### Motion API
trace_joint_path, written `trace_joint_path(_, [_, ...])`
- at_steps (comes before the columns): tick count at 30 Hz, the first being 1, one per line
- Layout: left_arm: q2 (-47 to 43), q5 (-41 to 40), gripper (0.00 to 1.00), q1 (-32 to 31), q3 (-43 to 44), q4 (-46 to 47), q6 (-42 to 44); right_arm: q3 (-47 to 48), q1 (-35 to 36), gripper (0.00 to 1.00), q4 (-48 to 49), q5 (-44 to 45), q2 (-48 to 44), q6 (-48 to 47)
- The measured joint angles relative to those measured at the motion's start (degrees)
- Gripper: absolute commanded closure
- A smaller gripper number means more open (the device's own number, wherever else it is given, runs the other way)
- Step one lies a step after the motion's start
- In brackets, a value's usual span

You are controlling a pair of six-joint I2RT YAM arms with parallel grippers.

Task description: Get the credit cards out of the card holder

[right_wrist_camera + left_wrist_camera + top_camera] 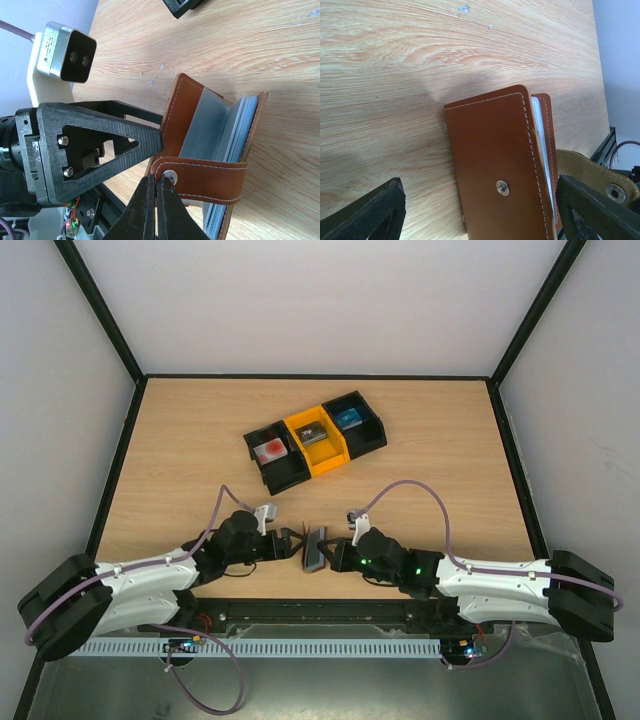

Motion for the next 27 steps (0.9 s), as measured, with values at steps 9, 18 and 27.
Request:
trace_joint_path(9, [3.21, -3.58, 0.48, -3.78, 5.88, -5.29, 2.45, 0.0, 0.0, 0.96, -1.62, 1.07, 0.04, 0.0])
trace_joint_path(18, [2.56, -6.88, 0.92, -4.39, 6.58, -8.02, 2.08, -0.35, 0.0, 0.79, -11.8, 8.02, -4.31, 1.51])
trace_joint_path(27, [-0.17, -8.76, 0.97, -4.42, 4.68, -9.81, 0.22, 2.56, 0.0, 0.69, -21.68, 9.38, -8.44, 3.76])
